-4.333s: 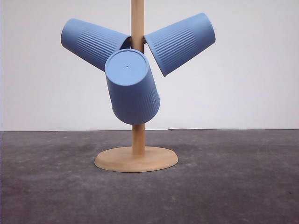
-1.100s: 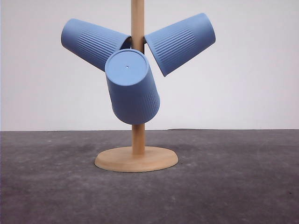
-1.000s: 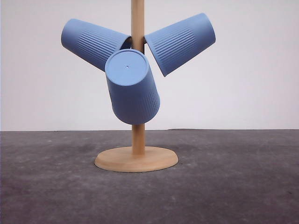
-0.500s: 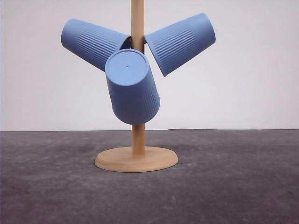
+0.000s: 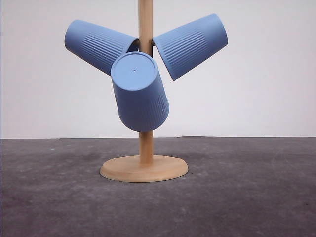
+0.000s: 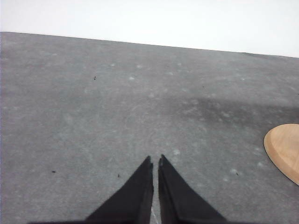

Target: Place three cups

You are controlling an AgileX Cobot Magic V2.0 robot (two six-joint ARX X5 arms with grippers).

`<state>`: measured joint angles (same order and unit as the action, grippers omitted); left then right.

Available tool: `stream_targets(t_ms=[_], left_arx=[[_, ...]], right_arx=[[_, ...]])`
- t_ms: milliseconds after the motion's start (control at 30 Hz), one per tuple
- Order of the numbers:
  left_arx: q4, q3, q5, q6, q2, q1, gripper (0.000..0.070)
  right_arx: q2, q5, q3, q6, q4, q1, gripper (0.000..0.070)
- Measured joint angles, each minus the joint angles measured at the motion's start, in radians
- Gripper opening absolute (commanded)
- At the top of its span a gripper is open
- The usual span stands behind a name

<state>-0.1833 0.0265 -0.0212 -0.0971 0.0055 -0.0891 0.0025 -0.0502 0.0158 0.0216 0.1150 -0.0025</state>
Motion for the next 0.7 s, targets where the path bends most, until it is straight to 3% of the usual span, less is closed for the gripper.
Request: stream_targets(t_ms=[700], left_arx=[[0.0,0.0,0.0,0.0,0.0,0.0,0.0]], right_arx=[[0.0,0.0,0.0,0.0,0.0,0.0,0.0013]])
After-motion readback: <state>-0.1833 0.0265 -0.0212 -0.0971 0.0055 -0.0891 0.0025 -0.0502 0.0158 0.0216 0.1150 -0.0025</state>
